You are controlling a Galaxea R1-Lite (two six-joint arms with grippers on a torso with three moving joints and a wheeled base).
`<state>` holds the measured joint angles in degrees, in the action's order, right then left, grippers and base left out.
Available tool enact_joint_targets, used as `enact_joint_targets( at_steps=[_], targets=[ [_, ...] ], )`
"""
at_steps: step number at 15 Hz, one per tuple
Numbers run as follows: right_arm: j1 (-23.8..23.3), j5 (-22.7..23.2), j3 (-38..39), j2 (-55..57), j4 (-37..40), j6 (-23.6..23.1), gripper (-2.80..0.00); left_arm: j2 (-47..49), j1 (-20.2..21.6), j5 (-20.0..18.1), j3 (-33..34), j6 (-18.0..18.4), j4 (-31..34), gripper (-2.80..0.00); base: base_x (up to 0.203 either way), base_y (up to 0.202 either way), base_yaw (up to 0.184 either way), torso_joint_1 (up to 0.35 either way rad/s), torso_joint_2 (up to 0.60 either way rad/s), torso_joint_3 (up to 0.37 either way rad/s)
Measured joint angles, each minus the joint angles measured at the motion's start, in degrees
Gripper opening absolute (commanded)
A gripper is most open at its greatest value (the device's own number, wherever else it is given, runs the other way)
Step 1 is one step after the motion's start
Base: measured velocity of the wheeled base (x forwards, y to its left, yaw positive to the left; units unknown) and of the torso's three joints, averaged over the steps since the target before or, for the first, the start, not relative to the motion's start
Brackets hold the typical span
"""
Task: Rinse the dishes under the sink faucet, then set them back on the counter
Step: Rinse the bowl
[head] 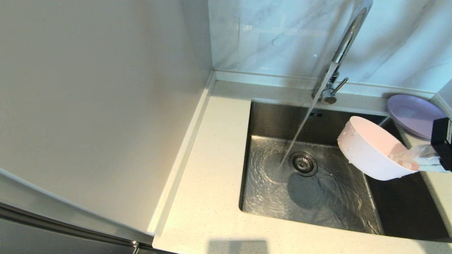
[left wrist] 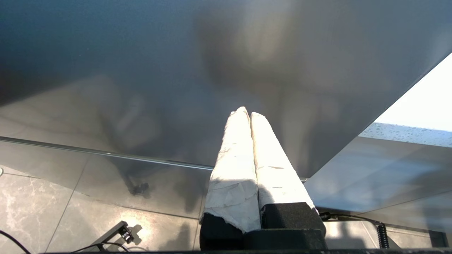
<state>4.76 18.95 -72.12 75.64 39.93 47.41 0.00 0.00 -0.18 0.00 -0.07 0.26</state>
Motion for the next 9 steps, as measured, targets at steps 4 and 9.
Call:
enact_joint_targets(
  at_steps=[4,9],
  targets=[
    [0.0,21.0,-5.7,6.5,4.7,18.9,-2.80,0.0,0.0,0.0,0.0,0.0,0.0,-2.80,0.000,0.000,0.000,0.000,0.00,0.000],
    [-0.2,16.8,-14.8,17.6,15.6,21.5,-2.80,0.0,0.0,0.0,0.0,0.0,0.0,-2.80,0.000,0.000,0.000,0.000,0.00,0.000]
  ],
)
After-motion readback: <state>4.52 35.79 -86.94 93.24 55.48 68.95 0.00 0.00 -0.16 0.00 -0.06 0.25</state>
